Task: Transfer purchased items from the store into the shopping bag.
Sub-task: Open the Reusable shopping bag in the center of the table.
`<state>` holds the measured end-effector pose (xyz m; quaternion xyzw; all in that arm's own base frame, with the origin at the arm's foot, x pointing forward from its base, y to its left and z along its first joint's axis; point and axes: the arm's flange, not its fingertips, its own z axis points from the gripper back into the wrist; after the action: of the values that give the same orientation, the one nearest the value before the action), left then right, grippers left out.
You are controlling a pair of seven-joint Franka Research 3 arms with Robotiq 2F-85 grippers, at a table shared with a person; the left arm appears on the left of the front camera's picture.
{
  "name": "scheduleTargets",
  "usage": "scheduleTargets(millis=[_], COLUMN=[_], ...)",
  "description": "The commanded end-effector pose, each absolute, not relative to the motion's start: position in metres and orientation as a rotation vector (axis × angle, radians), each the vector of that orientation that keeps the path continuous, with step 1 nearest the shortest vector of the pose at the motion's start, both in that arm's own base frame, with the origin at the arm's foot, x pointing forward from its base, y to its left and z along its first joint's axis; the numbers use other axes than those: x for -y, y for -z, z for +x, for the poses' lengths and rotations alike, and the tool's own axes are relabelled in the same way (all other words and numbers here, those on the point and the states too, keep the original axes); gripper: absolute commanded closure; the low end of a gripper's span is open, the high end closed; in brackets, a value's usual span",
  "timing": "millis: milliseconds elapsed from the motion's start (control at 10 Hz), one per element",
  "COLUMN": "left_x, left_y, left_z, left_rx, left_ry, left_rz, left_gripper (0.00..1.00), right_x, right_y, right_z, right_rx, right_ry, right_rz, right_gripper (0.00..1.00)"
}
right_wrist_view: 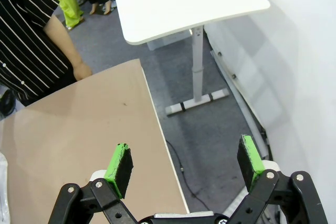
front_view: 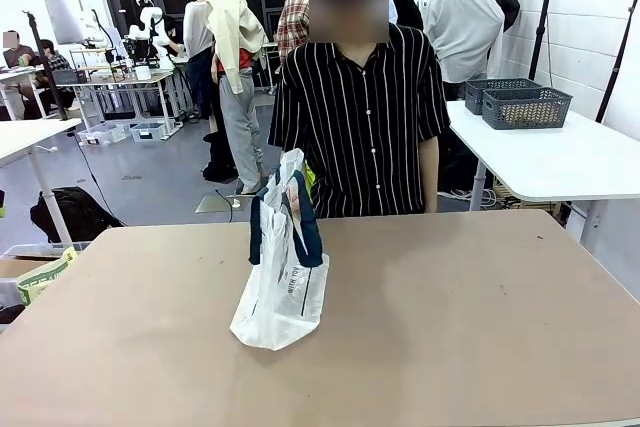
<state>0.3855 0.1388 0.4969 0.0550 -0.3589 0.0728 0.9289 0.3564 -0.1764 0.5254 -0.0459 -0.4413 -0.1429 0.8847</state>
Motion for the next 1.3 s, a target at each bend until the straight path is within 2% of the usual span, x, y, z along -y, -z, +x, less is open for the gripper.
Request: scheduleTargets(millis=[0, 200, 300, 500, 900, 1000, 1100, 1200], left_x=[-0.139, -0.139, -0.120, -0.076, 0.021, 0.038, 0.040, 0.040], left_y=[-0.497, -0.497, -0.507, -0.531, -0.542, -0.538, -0.551, -0.551], left_z=[0.385, 0.386, 0.400, 0.426, 0.457, 0.460, 0.443, 0.443], left_rx=[0.735, 0.735, 0.776, 0.842, 0.817, 0.781, 0.845, 0.845], left_ry=[-0.141, -0.149, -0.088, 0.034, 0.238, 0.237, 0.192, 0.192], left_rz=[0.114, 0.113, 0.055, -0.069, -0.284, -0.297, -0.213, -0.213], left_gripper=[0.00, 0.00, 0.00, 0.00, 0.00, 0.00, 0.00, 0.00], right_x=[0.177, 0.176, 0.156, 0.091, -0.052, -0.067, -0.057, -0.057], right_y=[-0.525, -0.525, -0.539, -0.564, -0.562, -0.559, -0.565, -0.565], right_z=[0.356, 0.356, 0.370, 0.396, 0.408, 0.406, 0.401, 0.401], right_rx=[0.910, 0.918, 0.947, 0.944, 0.840, 0.838, 0.872, 0.872], right_ry=[0.292, 0.297, 0.233, 0.098, -0.203, -0.229, -0.164, -0.164], right_rz=[-0.102, -0.096, -0.069, 0.025, 0.169, 0.173, 0.130, 0.130], right_gripper=[0.00, 0.00, 0.00, 0.00, 0.00, 0.00, 0.00, 0.00])
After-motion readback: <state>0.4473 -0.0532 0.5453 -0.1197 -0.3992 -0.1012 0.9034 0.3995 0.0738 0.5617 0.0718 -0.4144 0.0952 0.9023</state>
